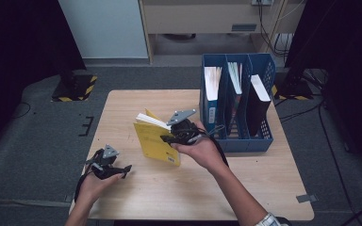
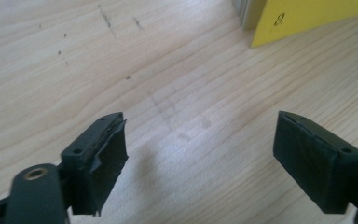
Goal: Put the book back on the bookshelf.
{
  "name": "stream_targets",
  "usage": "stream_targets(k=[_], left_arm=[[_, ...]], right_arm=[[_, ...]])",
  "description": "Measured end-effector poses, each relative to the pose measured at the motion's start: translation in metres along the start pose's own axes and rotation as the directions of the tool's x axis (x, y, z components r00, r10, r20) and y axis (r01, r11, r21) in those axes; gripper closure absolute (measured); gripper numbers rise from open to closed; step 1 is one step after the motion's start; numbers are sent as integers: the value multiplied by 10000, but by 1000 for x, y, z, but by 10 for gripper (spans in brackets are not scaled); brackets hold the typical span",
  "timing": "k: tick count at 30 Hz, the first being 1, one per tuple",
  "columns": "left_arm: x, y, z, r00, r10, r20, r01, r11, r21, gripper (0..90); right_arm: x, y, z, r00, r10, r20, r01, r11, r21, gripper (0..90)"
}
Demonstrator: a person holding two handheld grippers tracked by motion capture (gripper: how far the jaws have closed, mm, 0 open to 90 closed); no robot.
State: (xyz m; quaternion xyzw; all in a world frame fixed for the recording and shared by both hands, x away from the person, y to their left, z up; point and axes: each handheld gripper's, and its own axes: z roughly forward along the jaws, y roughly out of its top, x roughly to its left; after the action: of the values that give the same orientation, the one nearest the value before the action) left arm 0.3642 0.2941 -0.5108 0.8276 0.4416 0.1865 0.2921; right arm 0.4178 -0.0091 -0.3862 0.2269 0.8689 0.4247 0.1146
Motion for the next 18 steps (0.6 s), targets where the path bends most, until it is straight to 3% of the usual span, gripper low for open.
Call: stream_targets(k=[9,18], left_arm=[[0,-3,1,9999,123,99,-125,9999,120,98],[2,-5,1,9999,20,115,-22,9997,234,96]], right_arm=[[-1,3,0,9993,97,-361,-94,9999,96,645],[-1,8,3,9973,124,-729,-108,9997,226,629]])
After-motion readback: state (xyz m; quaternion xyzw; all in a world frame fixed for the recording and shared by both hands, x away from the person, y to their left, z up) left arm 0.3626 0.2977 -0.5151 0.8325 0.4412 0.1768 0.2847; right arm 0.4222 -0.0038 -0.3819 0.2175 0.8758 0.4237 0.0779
